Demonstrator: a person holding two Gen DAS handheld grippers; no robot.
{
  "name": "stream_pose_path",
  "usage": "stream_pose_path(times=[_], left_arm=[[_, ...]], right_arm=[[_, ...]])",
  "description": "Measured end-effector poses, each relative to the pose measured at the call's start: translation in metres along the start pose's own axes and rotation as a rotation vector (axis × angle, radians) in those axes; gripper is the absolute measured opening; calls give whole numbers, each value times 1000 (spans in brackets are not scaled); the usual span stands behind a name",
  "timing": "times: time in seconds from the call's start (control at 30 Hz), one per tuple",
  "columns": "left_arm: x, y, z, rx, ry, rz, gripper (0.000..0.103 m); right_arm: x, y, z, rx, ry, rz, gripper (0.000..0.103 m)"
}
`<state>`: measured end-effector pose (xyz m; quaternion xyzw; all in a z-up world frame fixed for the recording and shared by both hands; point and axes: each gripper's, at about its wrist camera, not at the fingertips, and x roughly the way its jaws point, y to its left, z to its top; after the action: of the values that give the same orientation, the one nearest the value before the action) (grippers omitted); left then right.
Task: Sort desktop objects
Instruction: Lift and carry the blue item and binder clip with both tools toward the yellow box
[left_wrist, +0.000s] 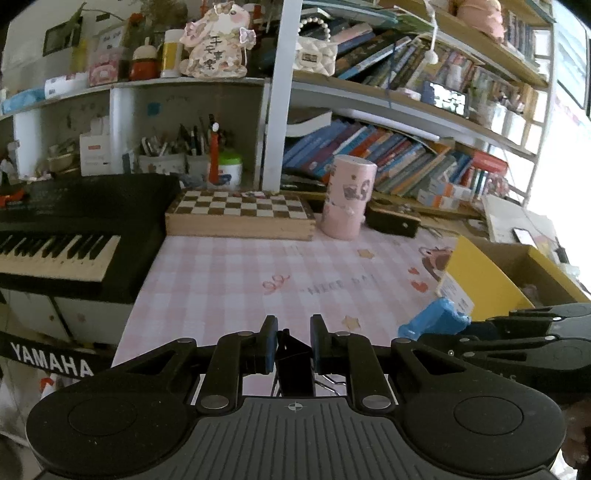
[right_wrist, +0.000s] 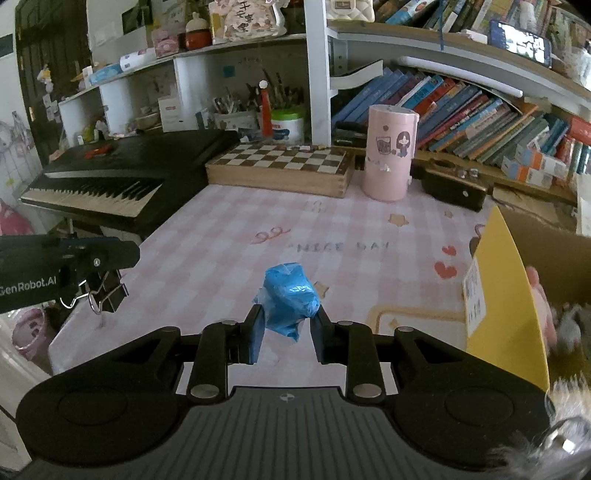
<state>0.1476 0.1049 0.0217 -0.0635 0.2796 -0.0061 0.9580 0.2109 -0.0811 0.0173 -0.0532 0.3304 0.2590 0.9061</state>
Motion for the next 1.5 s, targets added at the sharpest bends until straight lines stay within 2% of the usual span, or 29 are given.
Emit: stream_pose_path(times=[0.43,0.77,1.27,1.5], left_arm=[[-54,7,-37,28,37,-66,17],[-80,-9,-62,90,62,-143,17],[-80,-56,-75,223,103,-315,17],[-76,-77,-76,266,110,-362,17]], right_arm=[[-48,45,-52,67,22,-24,25],[-82,62,-90,115,28,-65,25],[-125,48,-130,243,30,-205,25],[-136,32,-143,292,28,-250,25]])
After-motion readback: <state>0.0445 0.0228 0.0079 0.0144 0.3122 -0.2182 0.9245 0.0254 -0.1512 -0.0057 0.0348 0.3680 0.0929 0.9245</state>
